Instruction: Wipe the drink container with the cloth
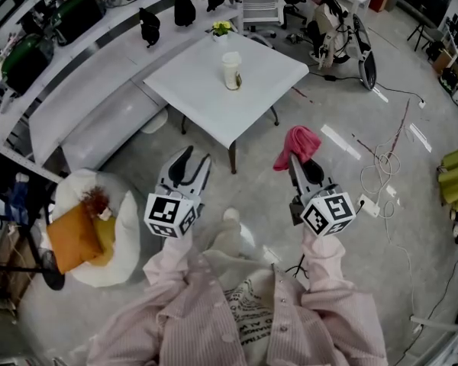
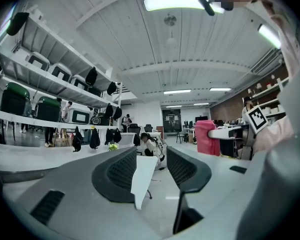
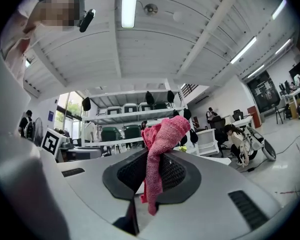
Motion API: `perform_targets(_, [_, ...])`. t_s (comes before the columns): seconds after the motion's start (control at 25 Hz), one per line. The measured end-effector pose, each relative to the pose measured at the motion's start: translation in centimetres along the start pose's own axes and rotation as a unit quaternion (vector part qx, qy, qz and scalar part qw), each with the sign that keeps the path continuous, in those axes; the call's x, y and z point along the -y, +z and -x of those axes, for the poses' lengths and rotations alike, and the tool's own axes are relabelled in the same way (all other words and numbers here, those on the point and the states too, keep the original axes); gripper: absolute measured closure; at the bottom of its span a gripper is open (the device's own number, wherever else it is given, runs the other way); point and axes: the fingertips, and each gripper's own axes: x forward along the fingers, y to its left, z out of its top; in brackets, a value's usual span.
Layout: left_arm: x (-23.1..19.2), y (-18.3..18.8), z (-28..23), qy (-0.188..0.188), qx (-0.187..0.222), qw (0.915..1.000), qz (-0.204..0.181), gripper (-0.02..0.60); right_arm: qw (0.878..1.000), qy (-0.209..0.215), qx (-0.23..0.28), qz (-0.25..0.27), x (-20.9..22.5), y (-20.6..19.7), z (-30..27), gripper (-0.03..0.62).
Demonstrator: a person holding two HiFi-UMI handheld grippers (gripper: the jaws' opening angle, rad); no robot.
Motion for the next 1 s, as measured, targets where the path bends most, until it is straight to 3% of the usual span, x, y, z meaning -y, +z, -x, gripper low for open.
perform_targets(0.16, [-1.0, -0.6, -2.0, -0.006, -0.006, 1.0, 0.005, 0.333, 1.0, -0.002, -0.004, -0.006, 1.3, -0.7, -1.8, 0.554])
perform_targets(0.36, [-3.3, -1.2, -5.6, -0.012, -0.012, 0.9998, 0.013, 0.29, 1.0, -0.003, -0.008, -0.009, 3.3, -1.2, -5.3, 0.554])
perform_targets(1.0, [-13.5, -2.7, -20.2, -0.031, -0.046, 0.9976, 0.04, 0.253, 0.999, -0.017, -0.024, -0.015, 10.9, -1.1, -21.0, 0.554])
